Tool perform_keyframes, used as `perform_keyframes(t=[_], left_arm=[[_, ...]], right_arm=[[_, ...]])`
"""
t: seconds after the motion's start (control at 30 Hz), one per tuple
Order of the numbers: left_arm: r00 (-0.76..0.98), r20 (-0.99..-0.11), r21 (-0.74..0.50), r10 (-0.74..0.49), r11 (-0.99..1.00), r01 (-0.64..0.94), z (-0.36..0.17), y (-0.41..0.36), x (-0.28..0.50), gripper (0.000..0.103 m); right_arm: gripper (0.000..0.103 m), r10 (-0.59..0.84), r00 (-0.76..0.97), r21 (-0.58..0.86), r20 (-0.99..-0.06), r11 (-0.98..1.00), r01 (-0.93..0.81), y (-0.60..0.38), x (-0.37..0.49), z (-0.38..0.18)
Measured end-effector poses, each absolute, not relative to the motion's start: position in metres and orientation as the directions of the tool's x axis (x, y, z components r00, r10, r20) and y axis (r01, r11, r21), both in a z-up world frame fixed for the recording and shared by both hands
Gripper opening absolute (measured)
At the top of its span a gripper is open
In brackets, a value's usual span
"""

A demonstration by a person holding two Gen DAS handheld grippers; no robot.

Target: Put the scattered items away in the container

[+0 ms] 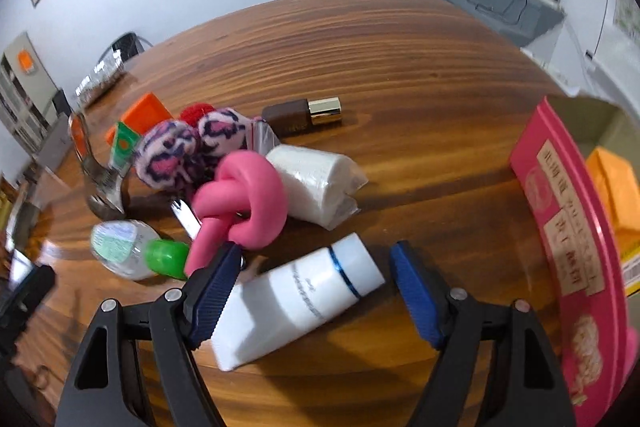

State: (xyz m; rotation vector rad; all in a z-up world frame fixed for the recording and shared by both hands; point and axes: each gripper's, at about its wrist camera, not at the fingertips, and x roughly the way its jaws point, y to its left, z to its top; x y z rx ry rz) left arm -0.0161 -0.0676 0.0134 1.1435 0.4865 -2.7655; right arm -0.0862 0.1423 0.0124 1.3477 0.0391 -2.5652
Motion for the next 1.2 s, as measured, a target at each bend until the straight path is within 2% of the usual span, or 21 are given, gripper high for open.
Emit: perform_keyframes(t=[0.07,0.1,0.17,0.27,0.47,0.57,0.63,0.73,0.9,0.93,1.0,1.2], left_arm=[[-0.709,-0.705,-0.247,0.018,-0.943,0.221,0.012,-0.067,-0.016,0.088],[-0.708,-0.706,-0.244,0.018,-0.944,0.22,0.012,-0.067,-0.017,0.088],[-0.706,-0.708,-0.236,0.018,-0.948,0.213,0.011,-0.064,-0.017,0.088],[-0.71,-0.704,-0.219,0.025,-0.958,0.183,0.01,-0.056,-0.018,0.088],[-0.713,-0.7,-0.161,0.051,-0.983,0.088,0.008,-0.036,-0.031,0.088],[-0.683,-0.728,-0.182,0.067,-0.978,0.098,0.001,-0.031,-0.042,0.088],[-0.667,-0.737,-0.218,0.105,-0.972,0.088,-0.003,-0.025,-0.047,0.088],[-0.66,-0.745,-0.196,0.093,-0.977,0.084,-0.005,-0.012,-0.051,0.088],[-0.669,-0.74,-0.166,0.07,-0.983,0.08,-0.003,0.004,-0.061,0.088],[-0.67,-0.74,-0.156,0.059,-0.984,0.085,-0.003,0.006,-0.063,0.09],[-0.676,-0.735,-0.146,0.048,-0.985,0.089,-0.003,0.008,-0.067,0.101],[-0.688,-0.725,-0.115,0.041,-0.991,0.062,-0.002,0.015,-0.07,0.102]], right_arm=[[0.07,-0.187,-0.55,0.051,-0.814,-0.966,0.253,0.14,-0.082,0.011],[0.063,-0.181,-0.552,0.035,-0.814,-0.964,0.265,0.14,-0.079,0.011],[0.058,-0.175,-0.556,0.003,-0.812,-0.955,0.297,0.142,-0.069,0.011],[0.056,-0.179,-0.563,-0.028,-0.807,-0.94,0.34,0.144,-0.056,0.01],[0.057,-0.231,-0.575,-0.004,-0.785,-0.926,0.377,0.156,-0.042,0.009],[0.059,-0.255,-0.569,0.03,-0.782,-0.927,0.374,0.16,-0.042,0.012],[0.066,-0.279,-0.556,0.066,-0.783,-0.926,0.372,0.161,-0.045,0.012],[0.074,-0.309,-0.538,0.12,-0.784,-0.926,0.358,0.166,-0.05,0.013],[0.077,-0.302,-0.536,0.118,-0.788,-0.929,0.349,0.165,-0.05,0.013],[0.078,-0.301,-0.536,0.117,-0.789,-0.93,0.349,0.164,-0.049,0.013],[0.078,-0.3,-0.535,0.117,-0.79,-0.93,0.349,0.164,-0.047,0.012],[0.078,-0.303,-0.529,0.124,-0.793,-0.929,0.348,0.165,-0.045,0.012]])
